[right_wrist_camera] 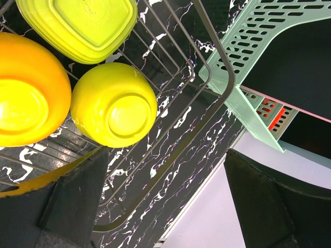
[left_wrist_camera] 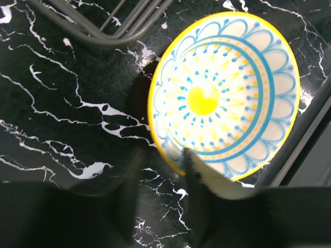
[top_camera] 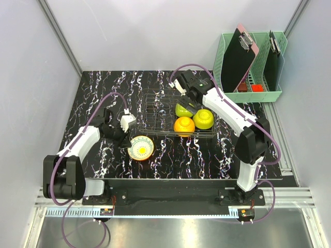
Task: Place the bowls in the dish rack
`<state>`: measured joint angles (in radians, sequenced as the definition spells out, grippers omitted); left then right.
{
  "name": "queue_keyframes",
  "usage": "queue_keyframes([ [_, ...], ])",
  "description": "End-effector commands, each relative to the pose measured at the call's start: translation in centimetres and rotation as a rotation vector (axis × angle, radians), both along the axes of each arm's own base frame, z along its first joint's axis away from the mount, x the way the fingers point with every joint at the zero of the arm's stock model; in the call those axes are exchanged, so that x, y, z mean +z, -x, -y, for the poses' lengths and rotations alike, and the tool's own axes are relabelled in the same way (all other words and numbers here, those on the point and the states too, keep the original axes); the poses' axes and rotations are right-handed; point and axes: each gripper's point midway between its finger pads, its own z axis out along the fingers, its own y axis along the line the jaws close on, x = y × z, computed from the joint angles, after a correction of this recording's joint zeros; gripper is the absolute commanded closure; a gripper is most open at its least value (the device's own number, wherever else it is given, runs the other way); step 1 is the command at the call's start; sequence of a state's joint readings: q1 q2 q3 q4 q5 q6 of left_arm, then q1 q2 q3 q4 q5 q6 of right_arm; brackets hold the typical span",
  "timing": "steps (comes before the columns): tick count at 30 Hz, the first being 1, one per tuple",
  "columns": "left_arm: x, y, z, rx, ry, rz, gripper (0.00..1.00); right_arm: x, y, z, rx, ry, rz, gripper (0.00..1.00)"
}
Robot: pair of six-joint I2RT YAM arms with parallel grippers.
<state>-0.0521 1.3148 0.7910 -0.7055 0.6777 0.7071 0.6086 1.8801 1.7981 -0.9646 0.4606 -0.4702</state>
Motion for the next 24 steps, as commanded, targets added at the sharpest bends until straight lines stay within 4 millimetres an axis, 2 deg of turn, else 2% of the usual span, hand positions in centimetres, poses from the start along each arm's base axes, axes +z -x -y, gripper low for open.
queue_keyframes([
  [1, 0.0, -0.7, 0.3, -0.015, 0.009, 0.024, 0.76, 2.2, -0.2, -0.2, -0.012, -0.043, 0.07, 0.0],
  [10, 0.0, -0.6, 0.8, -0.032, 0.016, 0.021, 0.81, 2.1, -0.3, -0.2, -0.016, -0.039, 0.07, 0.0],
  [12, 0.1, -0.5, 1.0, -0.034, 0.023, 0.016, 0.75, 2.1, -0.4, -0.2, -0.016, -0.039, 0.07, 0.0],
  [13, 0.1, -0.5, 1.0, -0.034, 0.023, 0.016, 0.64, 2.1, -0.4, -0.2, -0.017, -0.039, 0.07, 0.0],
  [14, 0.2, -0.5, 1.1, -0.034, 0.024, 0.014, 0.63, 2.0, -0.3, -0.1, -0.017, -0.037, 0.067, 0.0],
  [19, 0.3, -0.3, 1.5, -0.043, 0.028, 0.008, 0.61, 2.0, -0.4, -0.2, -0.016, -0.038, 0.07, 0.0],
  [24, 0.2, -0.1, 2.0, -0.058, 0.024, 0.004, 0.66, 1.9, -0.3, -0.2, -0.015, -0.039, 0.068, 0.0],
])
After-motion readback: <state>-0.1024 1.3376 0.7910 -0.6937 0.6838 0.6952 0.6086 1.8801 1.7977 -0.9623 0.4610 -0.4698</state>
